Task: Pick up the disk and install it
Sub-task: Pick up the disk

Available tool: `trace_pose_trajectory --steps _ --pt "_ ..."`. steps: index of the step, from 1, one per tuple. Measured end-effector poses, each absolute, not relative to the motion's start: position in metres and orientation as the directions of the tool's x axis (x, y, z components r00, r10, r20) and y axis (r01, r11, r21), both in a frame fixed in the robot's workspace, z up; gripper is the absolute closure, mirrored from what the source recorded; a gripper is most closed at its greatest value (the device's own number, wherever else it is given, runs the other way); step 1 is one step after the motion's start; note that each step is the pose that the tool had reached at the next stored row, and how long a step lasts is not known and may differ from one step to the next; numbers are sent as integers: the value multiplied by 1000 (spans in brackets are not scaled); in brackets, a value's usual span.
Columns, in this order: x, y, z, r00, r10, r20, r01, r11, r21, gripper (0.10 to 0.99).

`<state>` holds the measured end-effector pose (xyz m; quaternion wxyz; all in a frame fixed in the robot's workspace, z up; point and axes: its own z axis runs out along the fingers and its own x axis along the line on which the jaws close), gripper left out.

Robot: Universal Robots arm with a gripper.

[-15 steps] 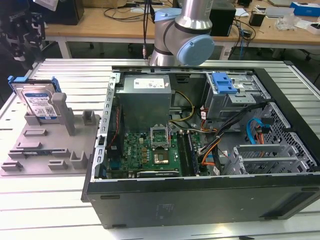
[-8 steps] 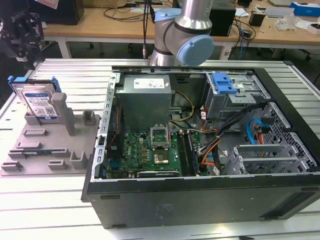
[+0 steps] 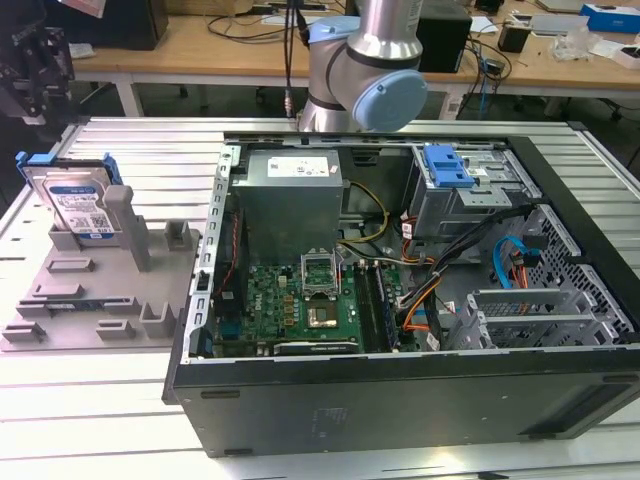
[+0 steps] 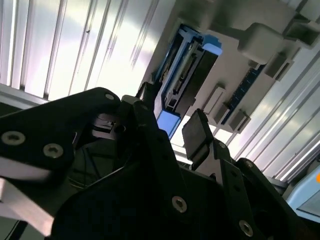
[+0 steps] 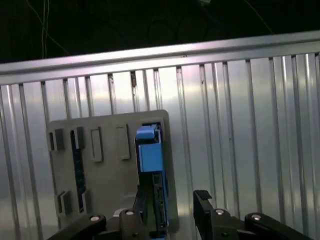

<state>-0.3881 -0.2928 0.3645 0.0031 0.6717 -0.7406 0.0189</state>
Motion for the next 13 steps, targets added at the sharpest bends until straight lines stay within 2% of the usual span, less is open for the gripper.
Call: trace_pose_trajectory --steps 13 --pt "-407 -303 352 -45 -998 31 -999 45 -7 588"
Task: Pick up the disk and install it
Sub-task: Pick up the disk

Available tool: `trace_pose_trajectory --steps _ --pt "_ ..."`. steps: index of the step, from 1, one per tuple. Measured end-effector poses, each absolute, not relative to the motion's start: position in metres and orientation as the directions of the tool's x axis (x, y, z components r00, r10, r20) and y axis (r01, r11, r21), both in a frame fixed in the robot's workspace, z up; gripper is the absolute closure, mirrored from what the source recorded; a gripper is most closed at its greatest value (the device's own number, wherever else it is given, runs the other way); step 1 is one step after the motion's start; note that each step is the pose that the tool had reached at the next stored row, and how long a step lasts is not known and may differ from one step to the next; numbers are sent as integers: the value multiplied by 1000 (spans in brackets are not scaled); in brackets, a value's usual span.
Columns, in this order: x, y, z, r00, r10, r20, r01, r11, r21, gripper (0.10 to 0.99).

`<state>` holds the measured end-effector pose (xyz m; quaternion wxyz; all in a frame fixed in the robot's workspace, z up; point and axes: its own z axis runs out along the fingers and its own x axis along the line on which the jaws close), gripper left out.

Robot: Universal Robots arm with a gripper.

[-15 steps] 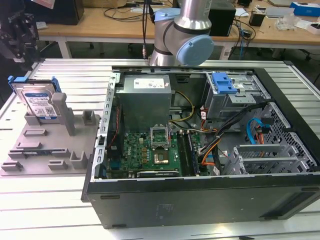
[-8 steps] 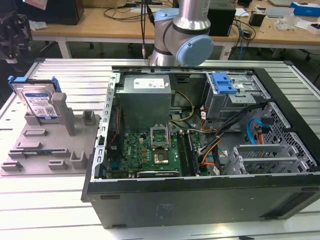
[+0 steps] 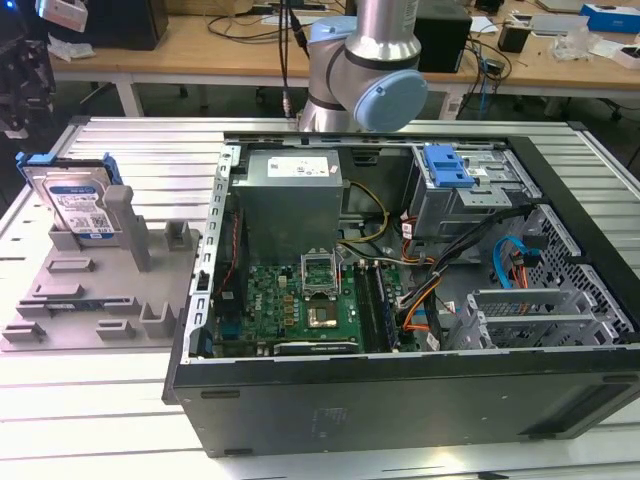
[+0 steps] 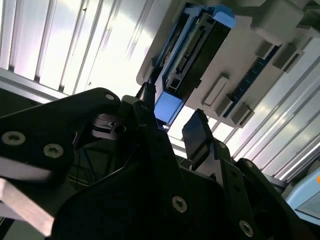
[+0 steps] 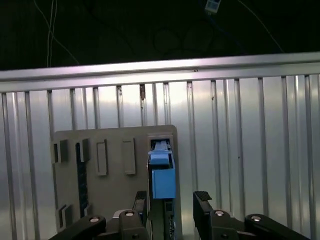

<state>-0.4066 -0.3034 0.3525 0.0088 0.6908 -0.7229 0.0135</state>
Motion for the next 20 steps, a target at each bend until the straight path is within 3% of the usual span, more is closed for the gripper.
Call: trace_pose_trajectory --steps 20 --pt "-410 -310 328 -21 -999 30 -1000 21 -6 588"
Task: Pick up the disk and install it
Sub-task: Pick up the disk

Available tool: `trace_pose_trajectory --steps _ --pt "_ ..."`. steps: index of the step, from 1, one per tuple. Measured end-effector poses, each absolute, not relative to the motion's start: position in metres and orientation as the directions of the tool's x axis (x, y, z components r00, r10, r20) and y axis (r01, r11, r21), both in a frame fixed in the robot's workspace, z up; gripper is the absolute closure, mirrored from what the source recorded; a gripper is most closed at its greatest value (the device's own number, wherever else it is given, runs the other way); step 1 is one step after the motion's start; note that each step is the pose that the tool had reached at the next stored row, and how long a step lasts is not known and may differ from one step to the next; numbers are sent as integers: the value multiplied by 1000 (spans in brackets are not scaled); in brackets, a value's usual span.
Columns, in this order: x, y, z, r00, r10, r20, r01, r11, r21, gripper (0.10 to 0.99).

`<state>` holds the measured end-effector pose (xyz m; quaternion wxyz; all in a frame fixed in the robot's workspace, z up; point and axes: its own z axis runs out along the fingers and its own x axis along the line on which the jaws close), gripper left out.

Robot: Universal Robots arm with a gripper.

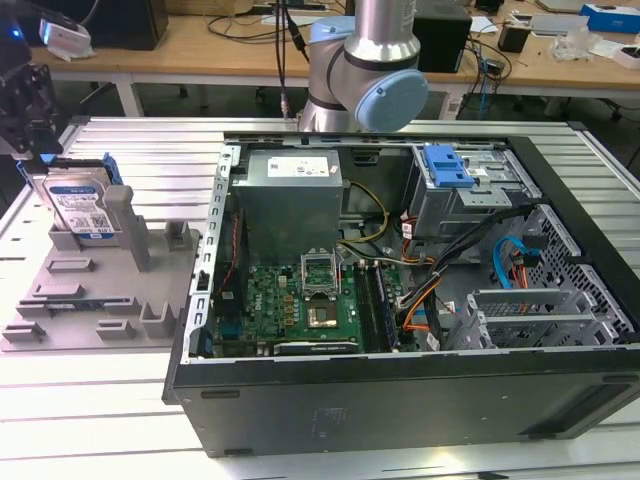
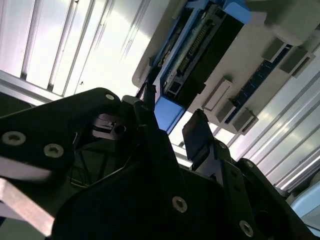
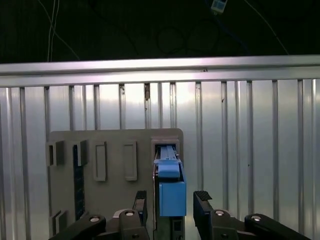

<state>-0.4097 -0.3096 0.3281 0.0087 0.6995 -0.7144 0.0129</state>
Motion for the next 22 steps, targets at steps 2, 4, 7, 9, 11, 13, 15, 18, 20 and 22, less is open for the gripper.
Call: trace_pose_trajectory --steps 2,4,7,9,11,13,15,18,20,22 --pt "-410 -310 327 -15 -999 30 -1000 15 -6 588" --pt "-410 -309 326 -11 -999 30 -1000 11 -6 588" --pt "-410 -309 323 -3 -1000 30 -1000 3 -6 588" --pt "-410 -309 322 2 -1000 29 -1000 -2 -6 588" --pt "-410 -309 320 9 -1000 29 -1000 -9 -6 588" --pt "-410 -309 319 15 -999 29 -1000 -15 -6 588" --pt "-411 -308 317 23 -999 29 -1000 -23 -6 588" --pt "-412 -307 315 33 -999 29 -999 -33 -6 588" --pt "-412 -307 314 36 -999 29 -999 -36 -6 588" --pt "-412 -307 313 39 -999 29 -999 -39 -6 588"
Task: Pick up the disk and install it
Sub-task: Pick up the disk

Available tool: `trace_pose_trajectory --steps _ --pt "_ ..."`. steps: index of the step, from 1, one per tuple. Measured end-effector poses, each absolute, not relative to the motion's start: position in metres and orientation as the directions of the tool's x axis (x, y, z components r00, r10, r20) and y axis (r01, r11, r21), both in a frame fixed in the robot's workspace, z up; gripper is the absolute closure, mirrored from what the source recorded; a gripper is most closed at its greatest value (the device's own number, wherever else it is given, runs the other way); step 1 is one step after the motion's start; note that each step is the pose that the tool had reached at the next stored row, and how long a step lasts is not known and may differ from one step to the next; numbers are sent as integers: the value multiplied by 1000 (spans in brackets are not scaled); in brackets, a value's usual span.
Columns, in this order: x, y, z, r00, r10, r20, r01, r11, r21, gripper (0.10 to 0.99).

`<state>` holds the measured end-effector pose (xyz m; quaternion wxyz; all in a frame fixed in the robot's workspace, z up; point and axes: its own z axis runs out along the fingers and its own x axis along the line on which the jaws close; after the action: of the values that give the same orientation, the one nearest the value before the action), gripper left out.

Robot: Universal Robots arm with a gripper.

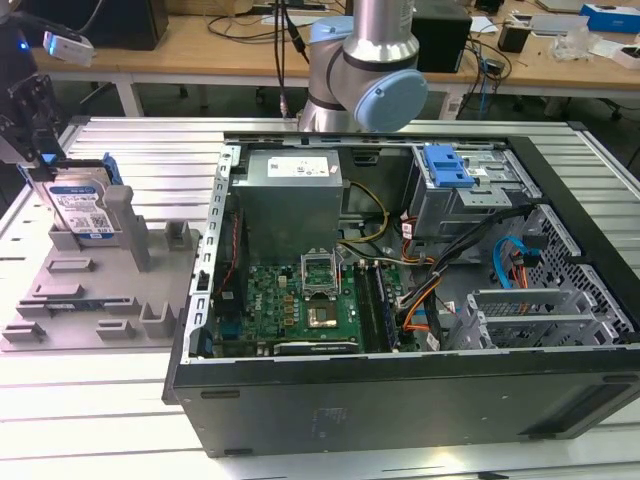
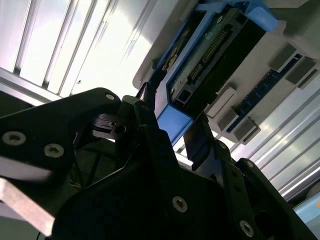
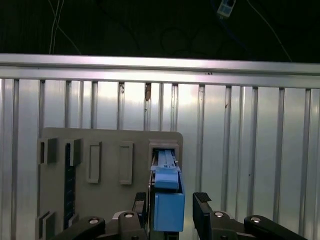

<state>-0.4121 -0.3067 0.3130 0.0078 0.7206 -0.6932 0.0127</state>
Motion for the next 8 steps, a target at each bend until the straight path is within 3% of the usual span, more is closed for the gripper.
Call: trace_pose_trajectory --steps 8 --pt "-413 -307 310 39 -999 28 -999 -39 -6 588"
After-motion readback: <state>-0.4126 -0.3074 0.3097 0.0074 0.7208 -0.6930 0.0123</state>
